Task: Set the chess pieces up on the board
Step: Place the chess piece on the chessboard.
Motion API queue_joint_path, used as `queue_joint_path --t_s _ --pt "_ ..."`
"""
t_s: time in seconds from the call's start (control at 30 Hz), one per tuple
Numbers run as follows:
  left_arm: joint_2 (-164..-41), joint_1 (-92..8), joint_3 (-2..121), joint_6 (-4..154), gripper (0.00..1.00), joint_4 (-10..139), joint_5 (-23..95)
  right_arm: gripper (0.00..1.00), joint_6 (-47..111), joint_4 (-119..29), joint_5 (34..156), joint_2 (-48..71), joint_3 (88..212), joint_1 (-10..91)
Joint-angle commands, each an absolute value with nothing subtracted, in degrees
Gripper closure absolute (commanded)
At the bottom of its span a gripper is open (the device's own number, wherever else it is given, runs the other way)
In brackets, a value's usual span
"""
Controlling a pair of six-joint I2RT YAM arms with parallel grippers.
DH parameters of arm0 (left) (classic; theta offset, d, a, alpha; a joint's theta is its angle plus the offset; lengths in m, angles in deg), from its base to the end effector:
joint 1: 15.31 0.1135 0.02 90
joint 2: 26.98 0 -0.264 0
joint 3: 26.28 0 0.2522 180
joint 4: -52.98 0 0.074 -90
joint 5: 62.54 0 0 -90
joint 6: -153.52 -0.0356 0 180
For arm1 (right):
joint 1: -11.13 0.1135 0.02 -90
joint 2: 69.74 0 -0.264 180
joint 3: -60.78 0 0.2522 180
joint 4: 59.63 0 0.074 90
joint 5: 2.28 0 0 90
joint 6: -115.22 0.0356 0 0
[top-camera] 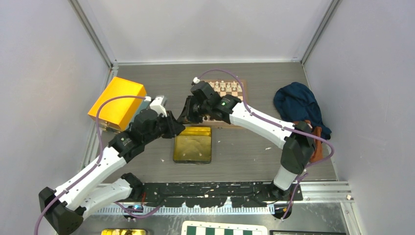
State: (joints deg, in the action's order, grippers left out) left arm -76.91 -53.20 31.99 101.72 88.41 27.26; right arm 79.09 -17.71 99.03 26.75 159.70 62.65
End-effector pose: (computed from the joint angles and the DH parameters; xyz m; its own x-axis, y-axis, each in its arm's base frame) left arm 0.1557 -0.1210 0.3022 -0.6607 -0.2694 -0.7006 0.2585 0.7946 -0.5493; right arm 0.2346 0.3064 0.3172 -0.9294 0.1036 -0.3543 -0.1885 0.6920 0.6969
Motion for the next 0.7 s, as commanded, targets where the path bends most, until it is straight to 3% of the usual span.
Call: queue_joint_path --t_s 0.0,0.2,0.67 --pt "-74.27 -52.73 32.82 99.31 1.0 77.97 28.43 0.91 78.11 -15.09 103.54 26.79 158.52 64.26" --pt "-72.91 -52.69 32.04 97.71 1.0 79.06 30.04 0.81 77.71 -15.47 103.88 26.56 158.56 64.25" --pt "-71.79 -52.74 31.77 95.63 1.0 82.35 30.93 0.73 77.02 -15.82 104.59 25.8 158.89 64.24"
